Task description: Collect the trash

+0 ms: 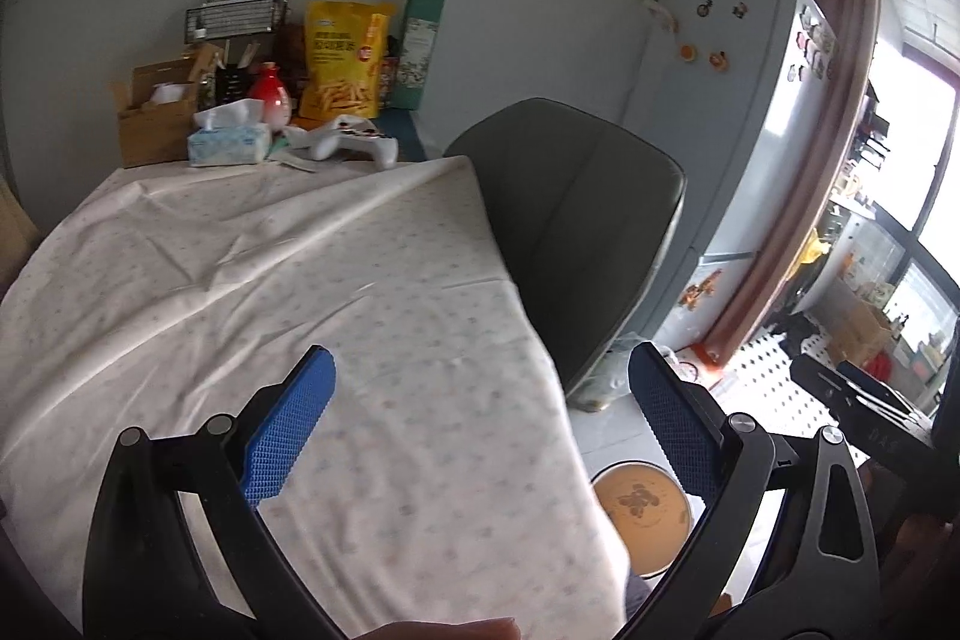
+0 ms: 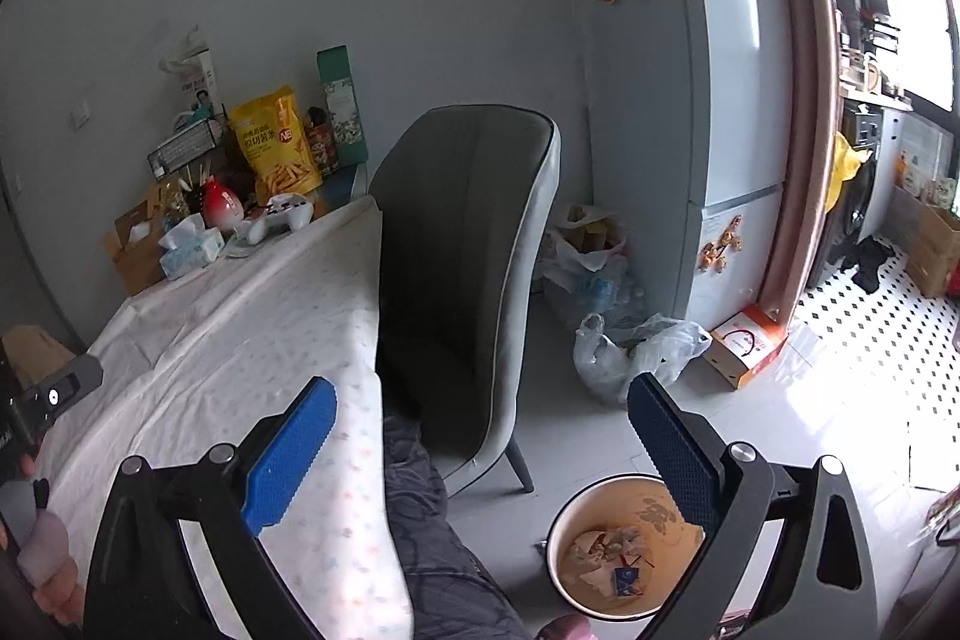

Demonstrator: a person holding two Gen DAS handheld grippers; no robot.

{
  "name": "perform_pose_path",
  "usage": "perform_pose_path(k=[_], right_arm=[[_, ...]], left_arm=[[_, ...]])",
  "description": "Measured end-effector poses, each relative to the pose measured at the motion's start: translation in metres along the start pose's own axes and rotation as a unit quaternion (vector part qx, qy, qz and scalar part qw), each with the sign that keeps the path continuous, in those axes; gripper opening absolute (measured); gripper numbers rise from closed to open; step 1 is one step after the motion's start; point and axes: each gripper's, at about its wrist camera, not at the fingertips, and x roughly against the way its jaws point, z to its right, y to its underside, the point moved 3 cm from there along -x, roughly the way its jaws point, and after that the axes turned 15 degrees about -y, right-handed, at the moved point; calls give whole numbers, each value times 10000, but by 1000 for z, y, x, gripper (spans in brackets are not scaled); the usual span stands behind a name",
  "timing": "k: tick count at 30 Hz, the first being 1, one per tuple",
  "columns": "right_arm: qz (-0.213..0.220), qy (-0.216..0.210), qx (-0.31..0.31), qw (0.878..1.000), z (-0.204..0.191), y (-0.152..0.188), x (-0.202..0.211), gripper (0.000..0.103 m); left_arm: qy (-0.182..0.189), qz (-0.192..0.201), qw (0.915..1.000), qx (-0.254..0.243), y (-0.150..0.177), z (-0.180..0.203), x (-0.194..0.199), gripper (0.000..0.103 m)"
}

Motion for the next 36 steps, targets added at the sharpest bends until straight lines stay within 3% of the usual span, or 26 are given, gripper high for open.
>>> perform_pose_path(k=[15, 36], right_arm=[[-129, -358, 460, 9982, -60, 10, -11, 95], [-115, -404, 416, 9982, -64, 8, -9, 95]], left_arm=[[-185, 122, 9994, 284, 9, -46, 12, 97], [-144, 140, 9992, 356, 10, -50, 16, 97]])
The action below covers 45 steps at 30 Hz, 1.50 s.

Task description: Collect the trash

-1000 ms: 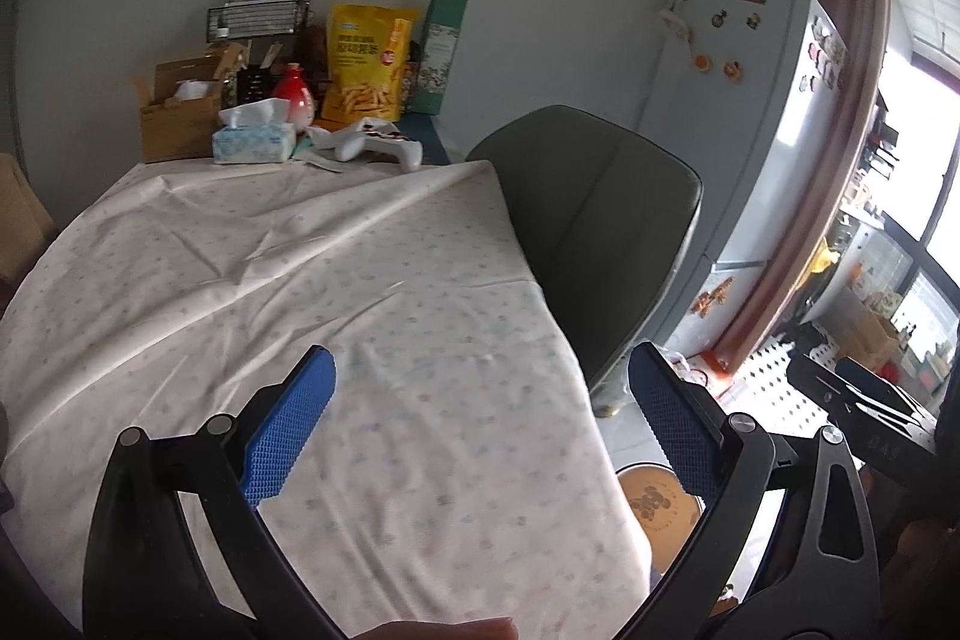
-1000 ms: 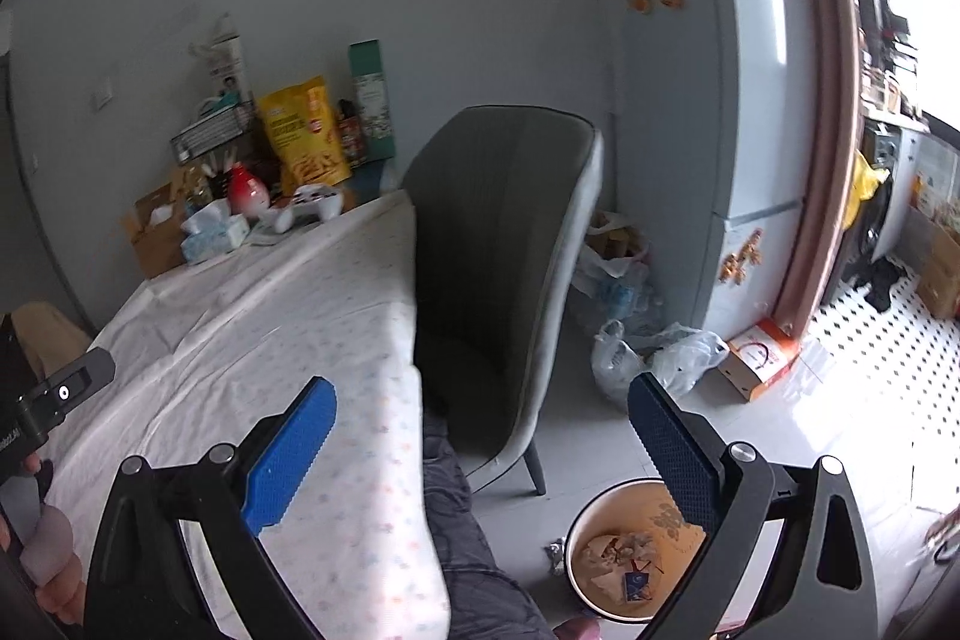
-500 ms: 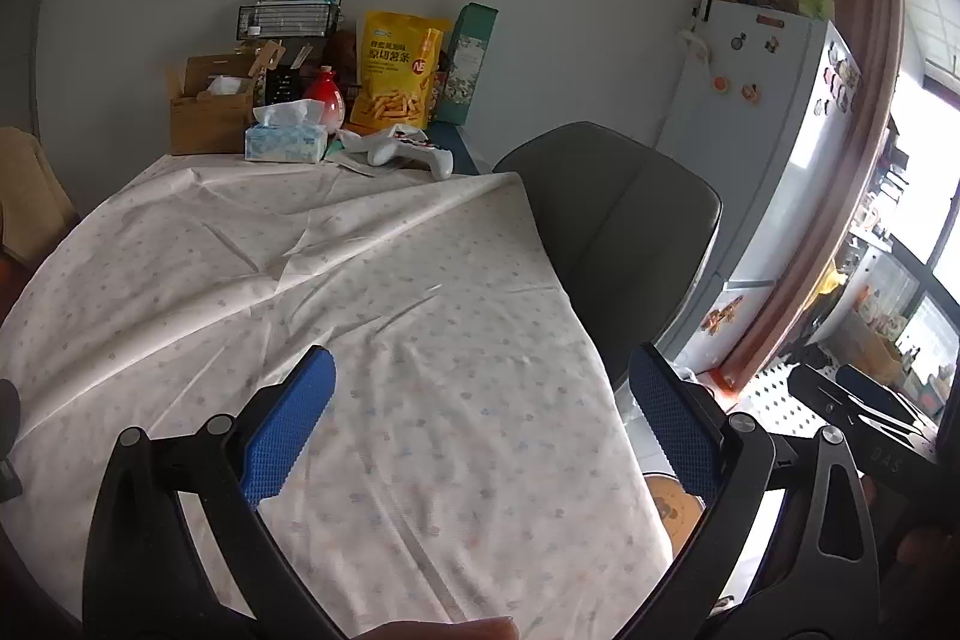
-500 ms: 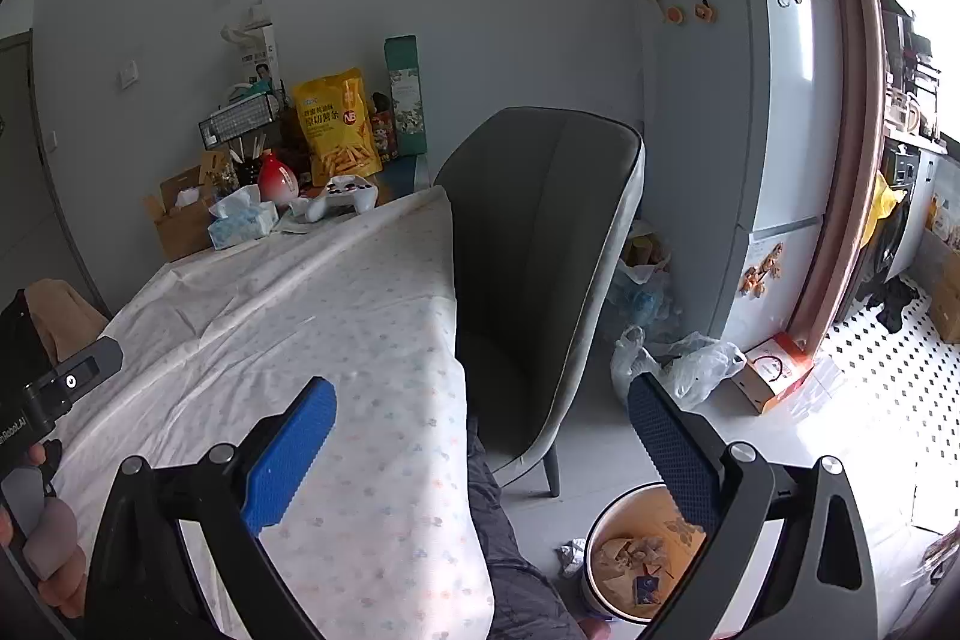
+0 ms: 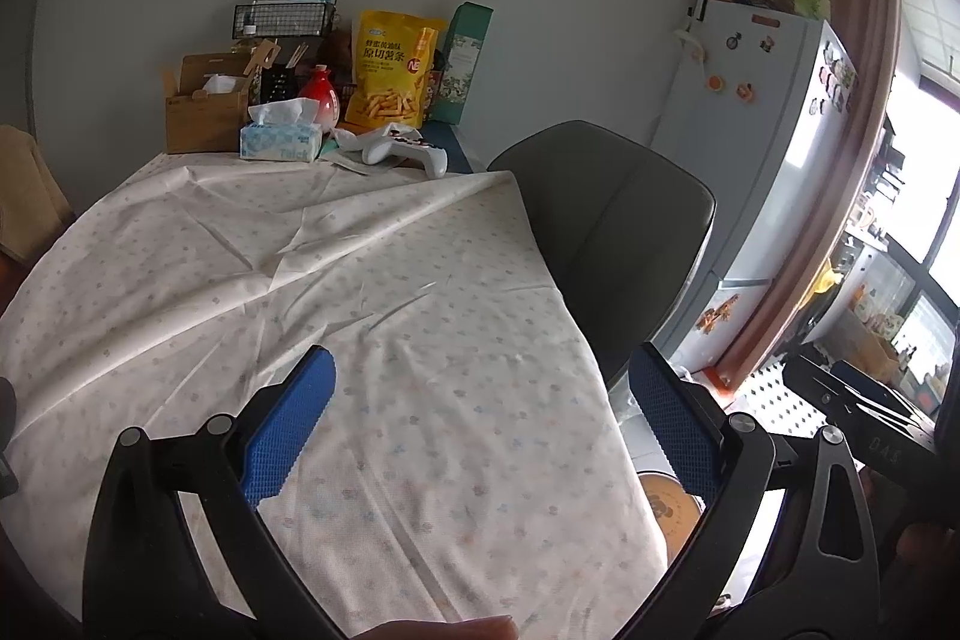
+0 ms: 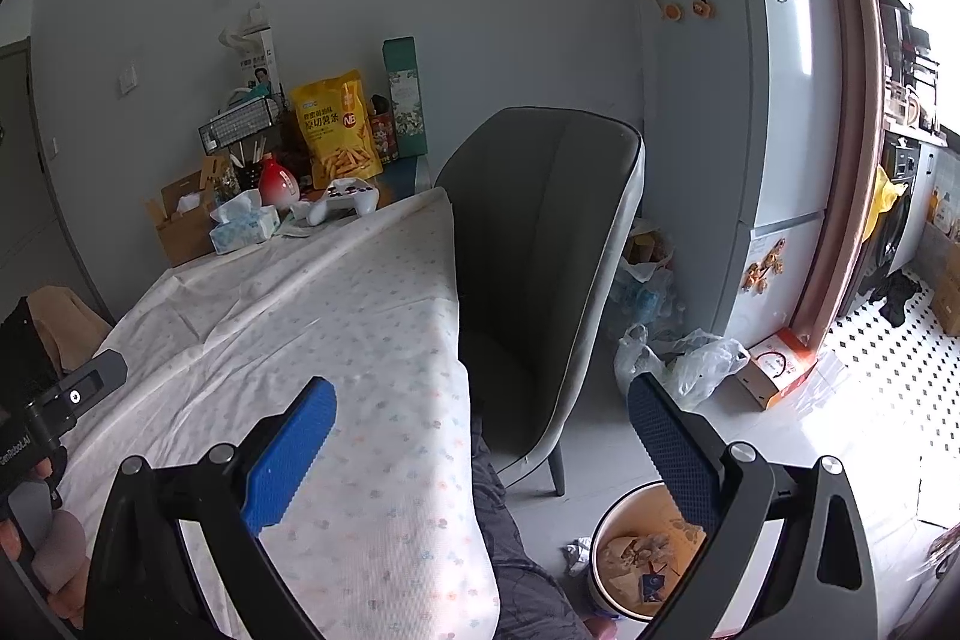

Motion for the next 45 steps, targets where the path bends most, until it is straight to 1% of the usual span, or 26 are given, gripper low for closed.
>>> perform_pose_path(k=[23, 34, 39, 40, 42, 45], right_arm=[[9, -35, 77, 10000, -4, 0, -1, 95], [12, -72, 110, 9999, -7, 0, -2, 95], [-28, -110, 114, 9999, -8, 2, -5, 96], [-41, -120, 120, 9998, -9, 3, -6, 95], [-109, -149, 133, 9997, -11, 4, -11, 95], [-275, -190, 175, 9993, -16, 7, -26, 95]], left_arm=[[36, -18, 10000, -8, 1, 1, -1, 97], [27, 34, 10000, -48, 2, 1, 4, 97], [-7, -69, 10000, -14, 3, -2, -1, 97], [-26, -95, 10000, 0, 4, -4, -4, 97], [-177, -118, 9998, 15, 4, -8, -11, 97], [-577, -278, 9978, 145, 5, -20, -33, 97]])
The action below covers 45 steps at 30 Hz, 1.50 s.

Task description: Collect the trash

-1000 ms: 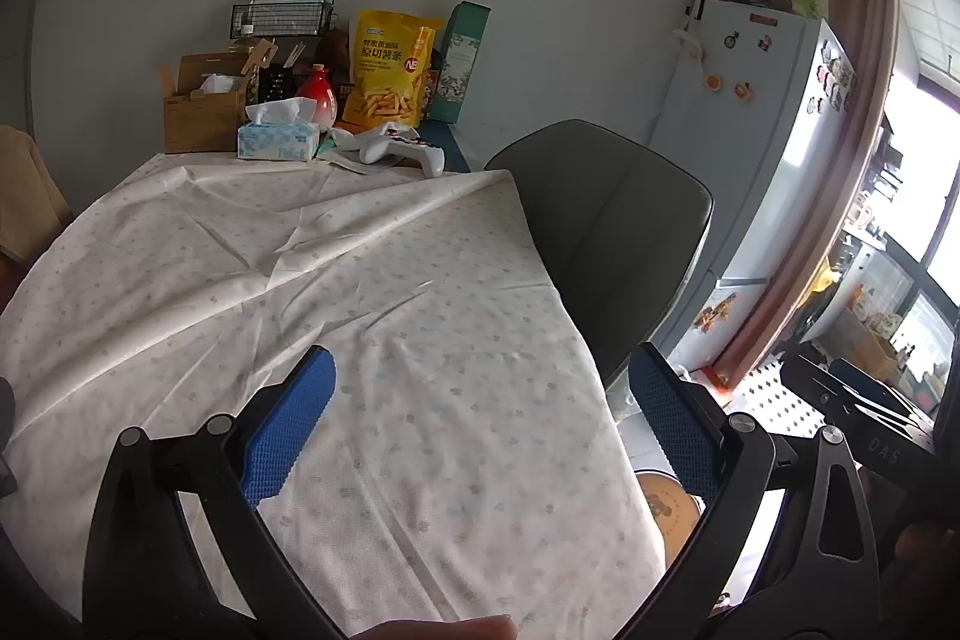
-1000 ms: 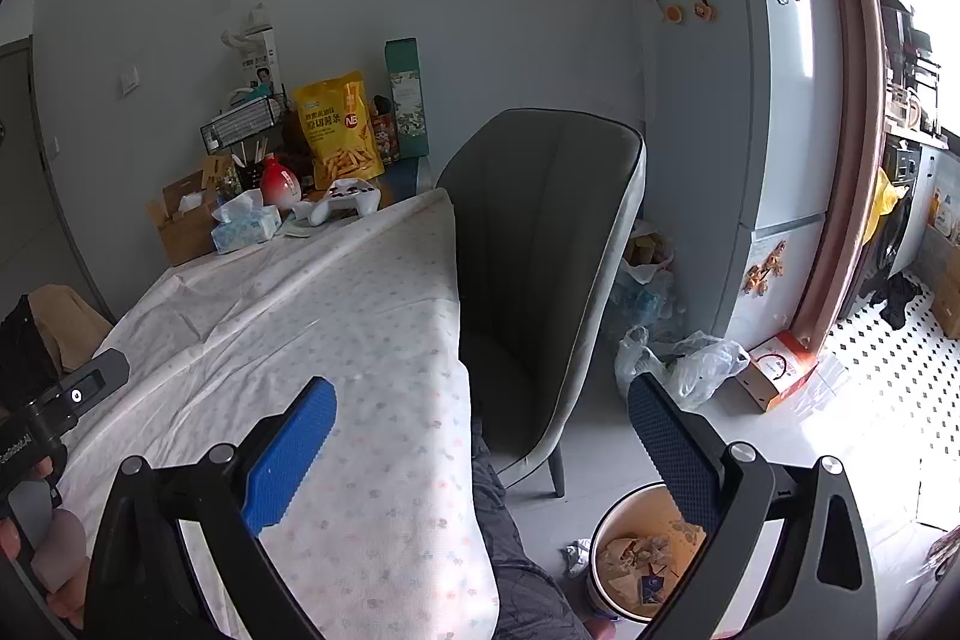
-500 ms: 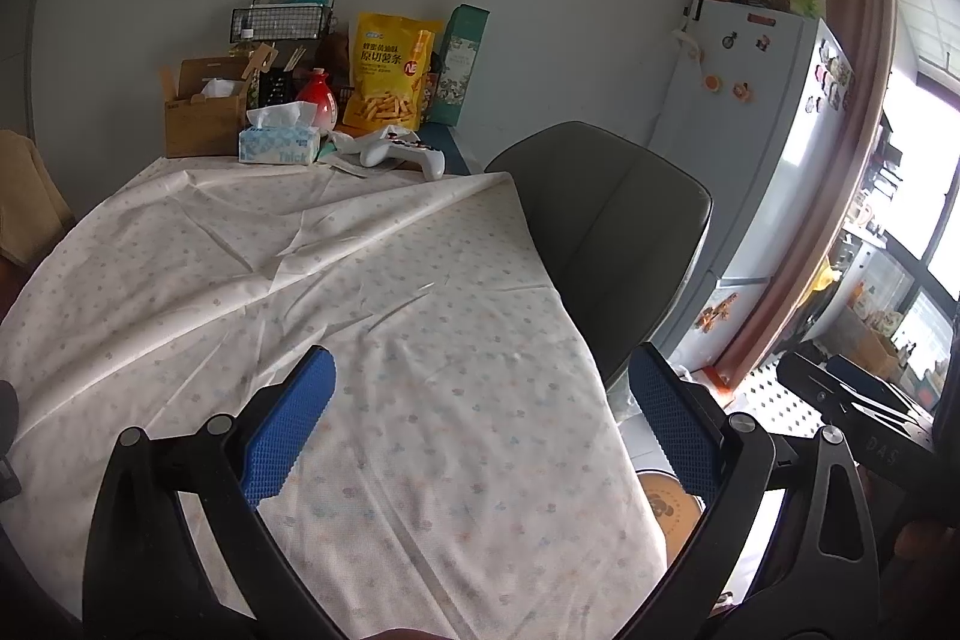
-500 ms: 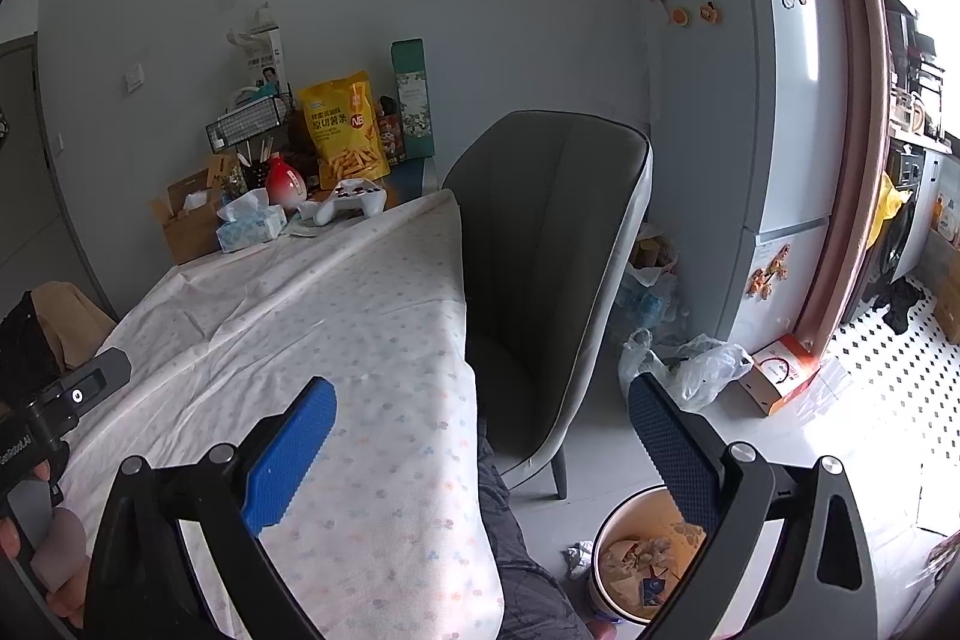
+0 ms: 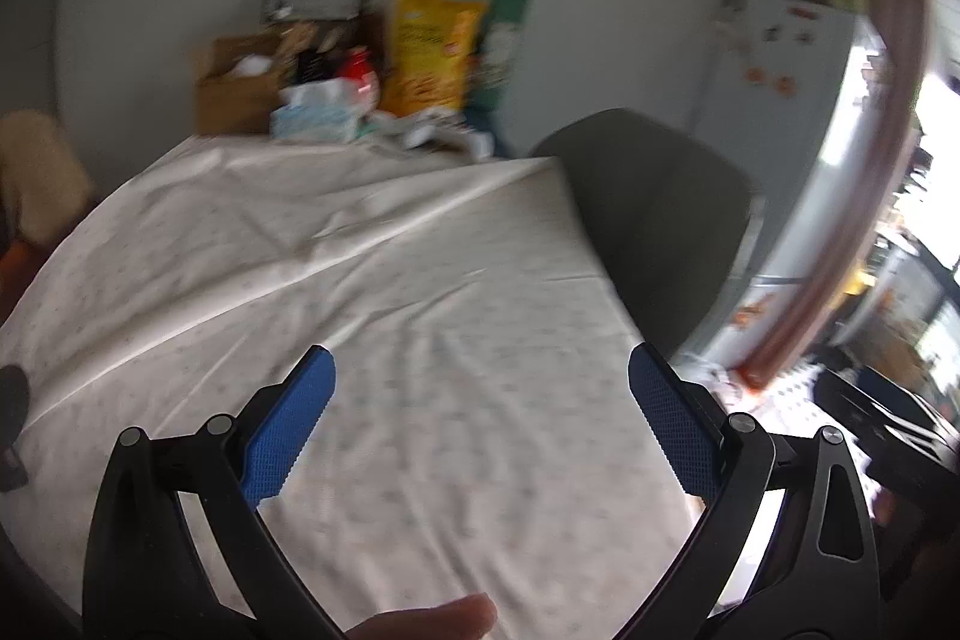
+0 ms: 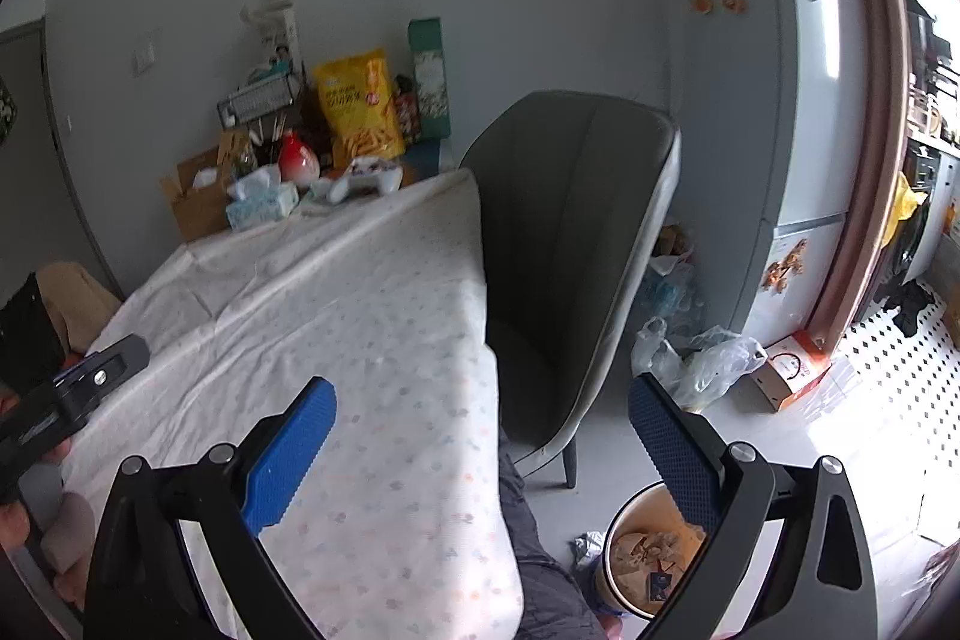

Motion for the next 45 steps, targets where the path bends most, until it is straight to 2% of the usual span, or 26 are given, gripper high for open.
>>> perform_pose_path(k=[4, 6, 9, 15, 20, 22, 25, 45], right_arm=[[-342, -167, 2, 9993, -9, 5, -36, 95], [-574, -239, 10, 9981, -12, 9, -58, 95], [-928, -400, 49, 9949, -19, 15, -94, 95], [-1387, -587, 346, 9880, -46, 22, -154, 95], [-1743, -765, 589, 9800, -69, 26, -201, 95], [-1771, -589, 738, 9797, -75, 30, -216, 95], [-1933, -544, 838, 9760, -79, 37, -233, 96], [-1954, -655, 857, 9748, -81, 35, -238, 97]], left_arm=[[-638, -420, 9969, 172, 4, -21, -47, 97], [-1106, -710, 9910, 239, 9, -35, -76, 97], [-1505, -1143, 9816, 266, 19, -51, -110, 97], [-2264, -1466, 9627, 231, 27, -73, -148, 97], [-2229, -1547, 9617, 389, 25, -83, -156, 99], [-2245, -1513, 9619, 392, 26, -82, -156, 99], [-2253, -1509, 9617, 395, 26, -81, -156, 99], [-2248, -1510, 9618, 394, 27, -81, -156, 99]])
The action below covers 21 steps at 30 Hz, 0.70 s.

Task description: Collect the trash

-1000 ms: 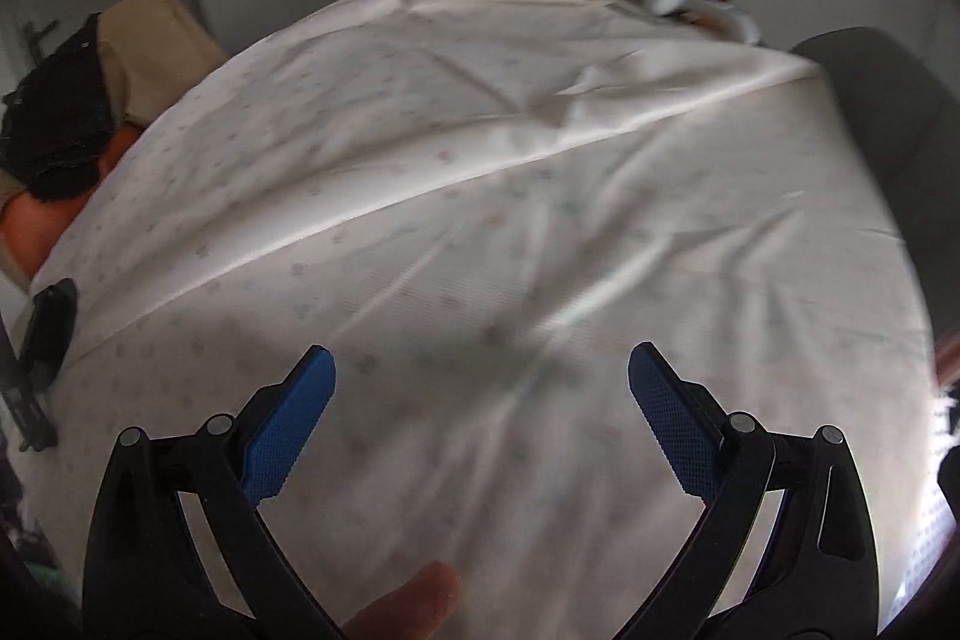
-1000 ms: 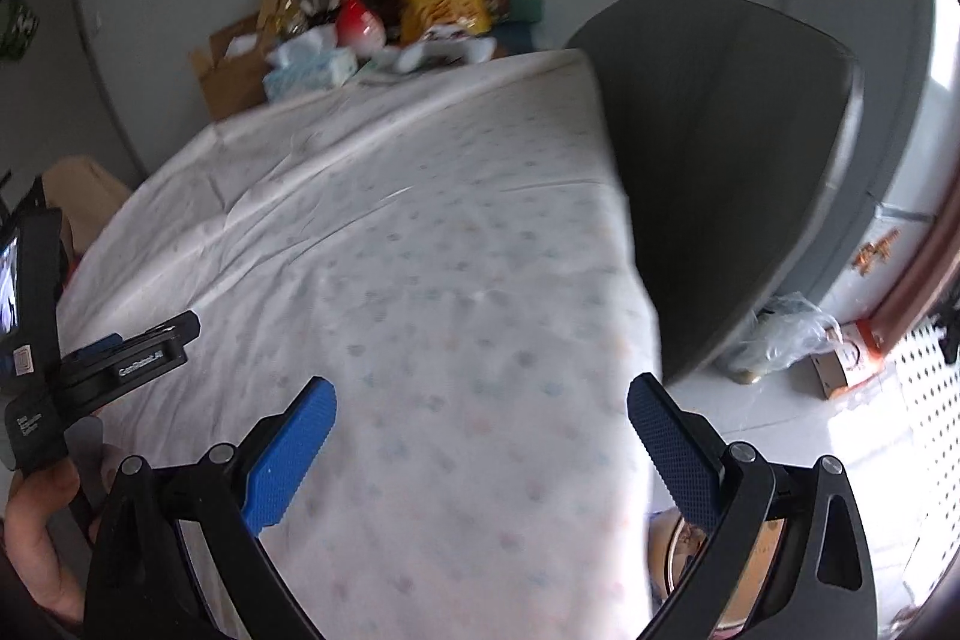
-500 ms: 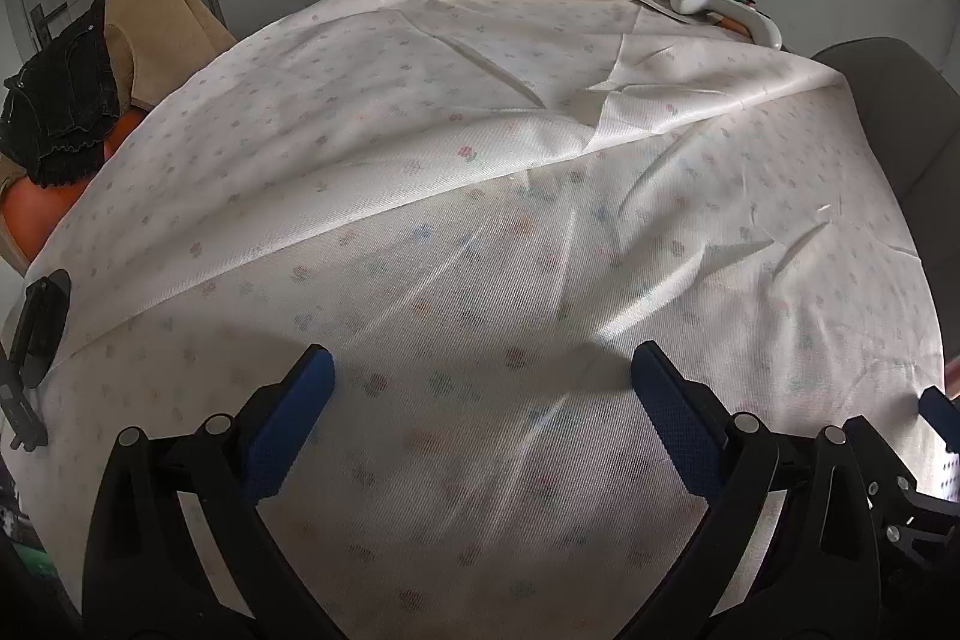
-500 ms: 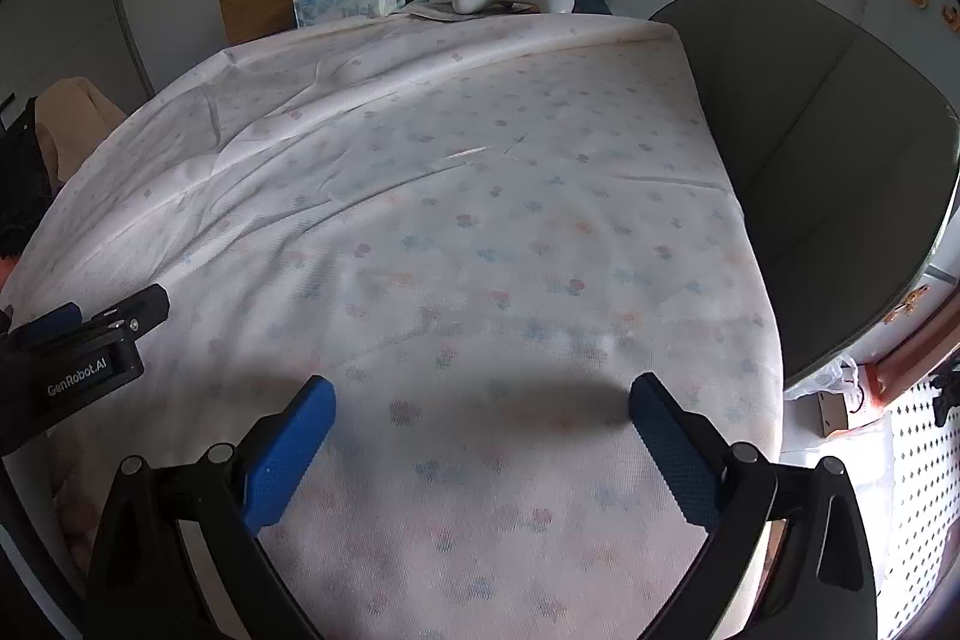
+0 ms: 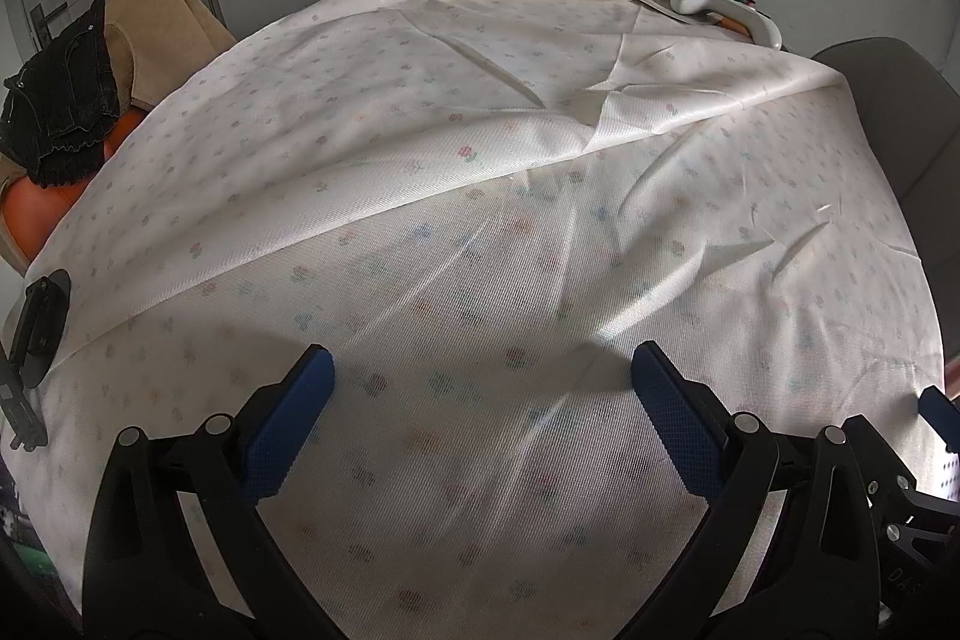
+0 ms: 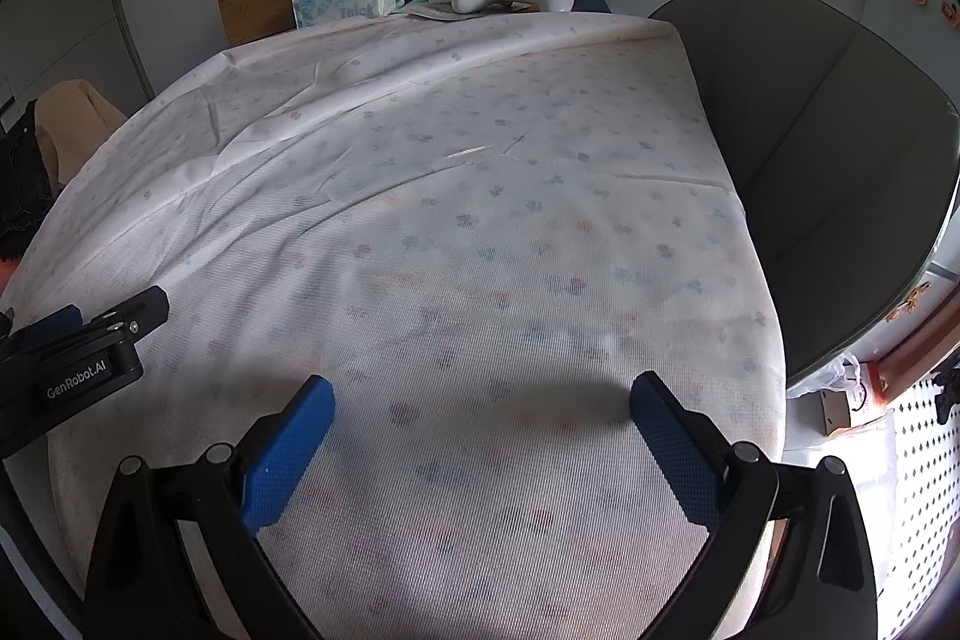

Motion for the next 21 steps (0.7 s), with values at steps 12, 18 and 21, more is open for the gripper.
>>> perform_pose_path(k=[12, 18, 21], right_arm=[[2, -2, -3, 10000, 1, -2, -1, 97], [3, -2, -4, 10000, 0, 0, -1, 97], [3, -2, -4, 10000, 0, 0, -1, 97]], left_arm=[[-1, 1, 10000, 1, 0, 0, 0, 99], [-1, 0, 10000, 1, 0, 0, 0, 99], [-1, 0, 10000, 1, 0, 0, 0, 99]])
